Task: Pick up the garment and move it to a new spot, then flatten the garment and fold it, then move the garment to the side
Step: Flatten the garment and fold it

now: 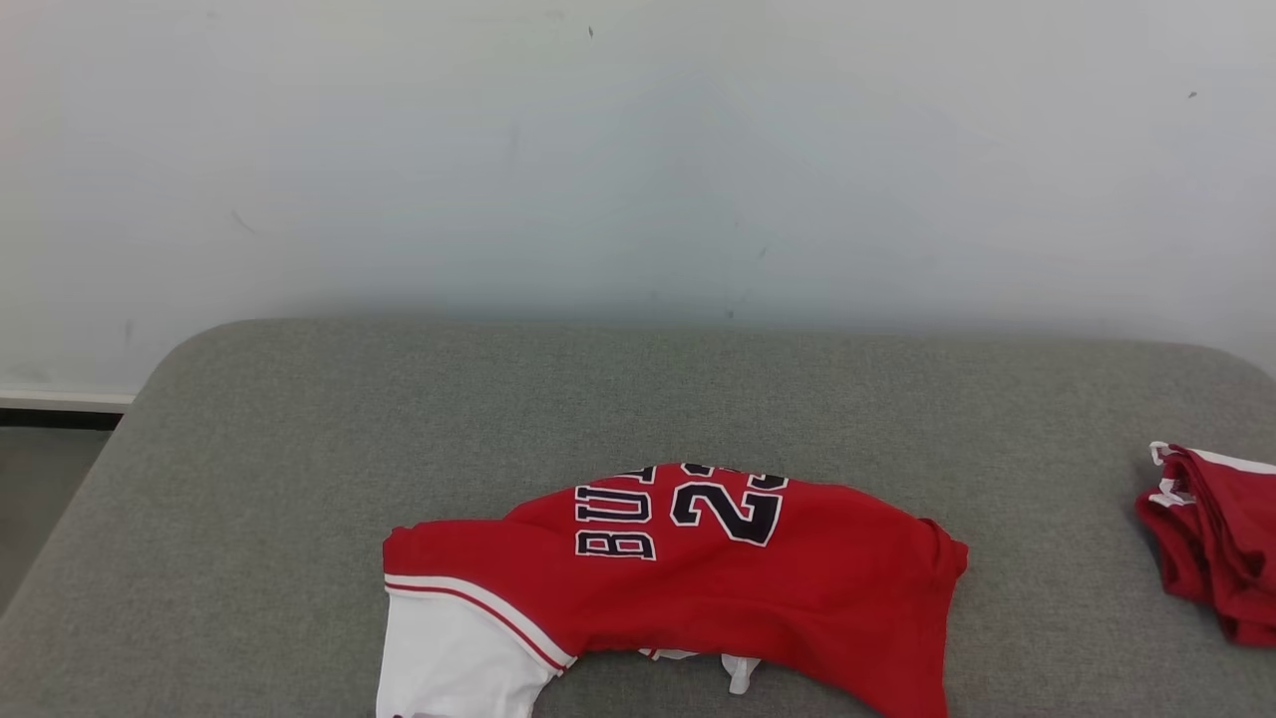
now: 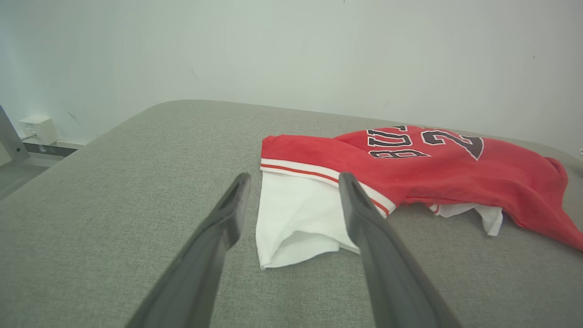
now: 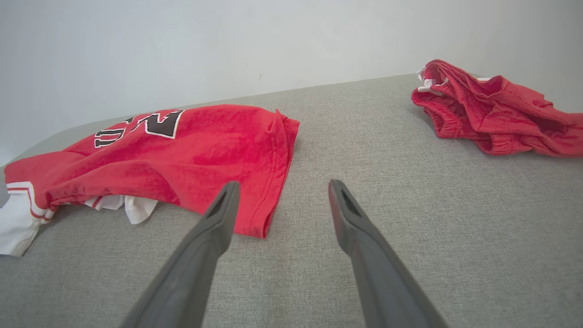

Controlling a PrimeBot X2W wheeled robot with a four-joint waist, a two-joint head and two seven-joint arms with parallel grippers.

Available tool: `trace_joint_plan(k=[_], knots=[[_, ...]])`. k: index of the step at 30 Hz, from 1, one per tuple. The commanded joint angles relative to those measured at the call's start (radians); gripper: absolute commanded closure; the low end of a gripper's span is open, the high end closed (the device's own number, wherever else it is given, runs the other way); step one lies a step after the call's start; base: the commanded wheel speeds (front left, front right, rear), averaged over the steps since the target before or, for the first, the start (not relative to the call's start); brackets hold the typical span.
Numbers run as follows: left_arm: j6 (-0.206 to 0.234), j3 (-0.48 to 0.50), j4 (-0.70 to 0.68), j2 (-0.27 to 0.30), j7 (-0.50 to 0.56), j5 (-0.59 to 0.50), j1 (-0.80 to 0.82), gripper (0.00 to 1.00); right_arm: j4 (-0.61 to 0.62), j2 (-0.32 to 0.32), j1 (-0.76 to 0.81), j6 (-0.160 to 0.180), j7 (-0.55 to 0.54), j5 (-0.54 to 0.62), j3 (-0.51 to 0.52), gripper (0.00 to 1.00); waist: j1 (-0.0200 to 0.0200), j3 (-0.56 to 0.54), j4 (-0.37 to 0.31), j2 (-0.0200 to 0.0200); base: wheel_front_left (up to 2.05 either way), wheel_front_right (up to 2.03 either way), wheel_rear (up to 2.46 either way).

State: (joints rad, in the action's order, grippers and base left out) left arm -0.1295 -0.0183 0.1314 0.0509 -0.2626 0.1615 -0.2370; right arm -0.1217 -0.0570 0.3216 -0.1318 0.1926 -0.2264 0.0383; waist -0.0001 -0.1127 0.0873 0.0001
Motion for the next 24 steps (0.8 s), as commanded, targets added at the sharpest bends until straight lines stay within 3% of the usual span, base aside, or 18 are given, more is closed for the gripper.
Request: trace_joint_plan(k=[1,19,24], knots=[[0.000,0.003,0.002,0.000,-0.003,0.002,0.004,0.00,0.002,0.002,-0.009,0.003,-0.003,-0.001,-0.002,0.00,0.0001,0.003,0.000,-0.0001,0.00,0.00,0.00],[0.000,-0.006,0.050,-0.001,-0.003,0.007,0.021,0.00,-0.004,0.004,-0.034,0.003,-0.005,-0.007,-0.004,0.00,0.0001,0.025,0.002,-0.0001,0.00,0.00,0.00],[0.009,0.012,0.127,-0.001,-0.003,0.009,0.079,0.00,-0.020,0.003,-0.051,0.003,-0.043,-0.010,-0.012,0.00,0.0001,0.039,0.011,-0.0001,0.00,0.00,0.00]])
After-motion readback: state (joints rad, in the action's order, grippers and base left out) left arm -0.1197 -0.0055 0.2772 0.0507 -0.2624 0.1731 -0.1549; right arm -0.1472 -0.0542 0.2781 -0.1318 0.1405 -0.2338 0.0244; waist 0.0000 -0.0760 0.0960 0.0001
